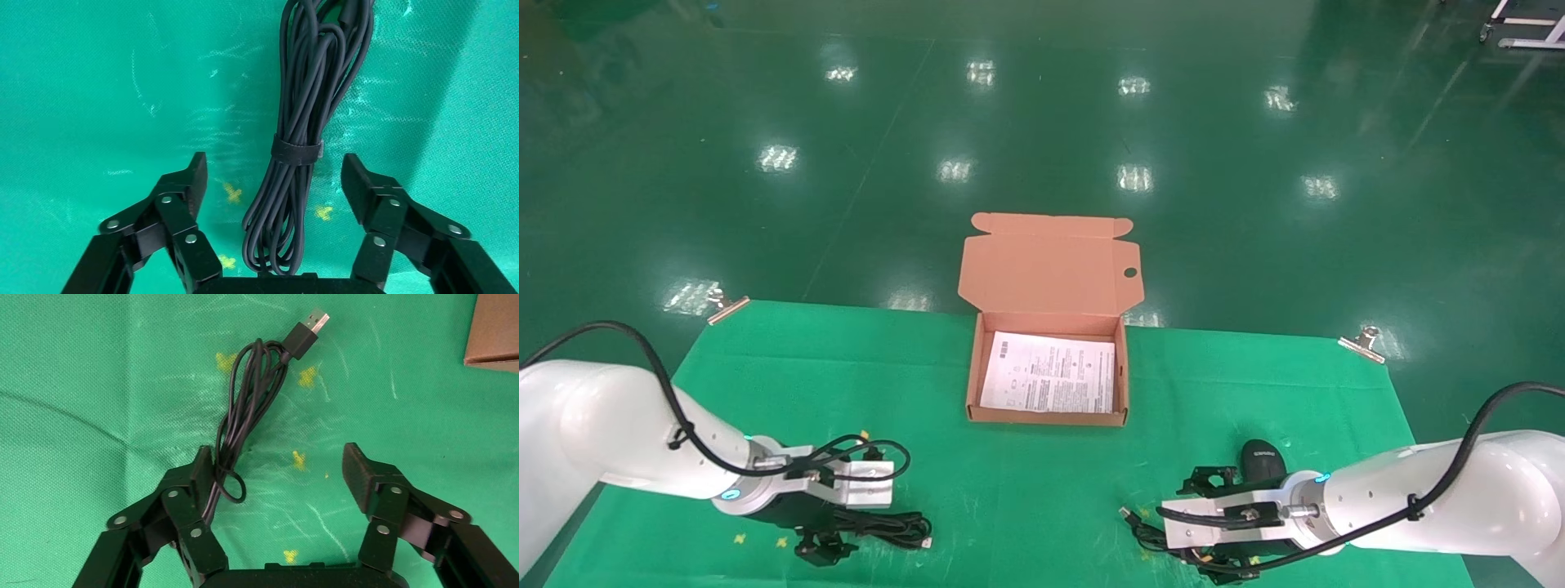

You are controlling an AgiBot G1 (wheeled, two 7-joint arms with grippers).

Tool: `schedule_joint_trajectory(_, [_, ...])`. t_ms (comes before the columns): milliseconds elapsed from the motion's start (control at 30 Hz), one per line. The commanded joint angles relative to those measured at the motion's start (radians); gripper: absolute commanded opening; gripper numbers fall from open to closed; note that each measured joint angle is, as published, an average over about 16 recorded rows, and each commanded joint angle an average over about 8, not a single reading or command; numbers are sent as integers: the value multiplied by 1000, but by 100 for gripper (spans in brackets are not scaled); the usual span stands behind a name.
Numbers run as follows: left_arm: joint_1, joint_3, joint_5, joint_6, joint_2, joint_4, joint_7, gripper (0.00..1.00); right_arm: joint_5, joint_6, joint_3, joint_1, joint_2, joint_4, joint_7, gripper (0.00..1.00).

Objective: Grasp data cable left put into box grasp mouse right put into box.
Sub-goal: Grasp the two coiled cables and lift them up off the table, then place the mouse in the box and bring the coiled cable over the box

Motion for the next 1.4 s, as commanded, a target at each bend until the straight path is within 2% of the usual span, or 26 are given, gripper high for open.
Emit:
schedule_joint_trajectory(33, [0,0,0,1,0,-1,0,0,1,-1,0,1,0,0,0,0])
schedule_joint_trajectory(1033, [-2,1,3,4,-3,-13,2,0,5,-6,3,8,3,10,-3,0])
schedule_joint_trajectory(1233, [-13,-3,13,-1,-34,-97,2,0,17,-15,26,48,47,72,5,0])
schedule_joint_trajectory(1400, [-23,-19,19,4,-82,-211,-32,0,-1,-7,55,103,108,144,52,0])
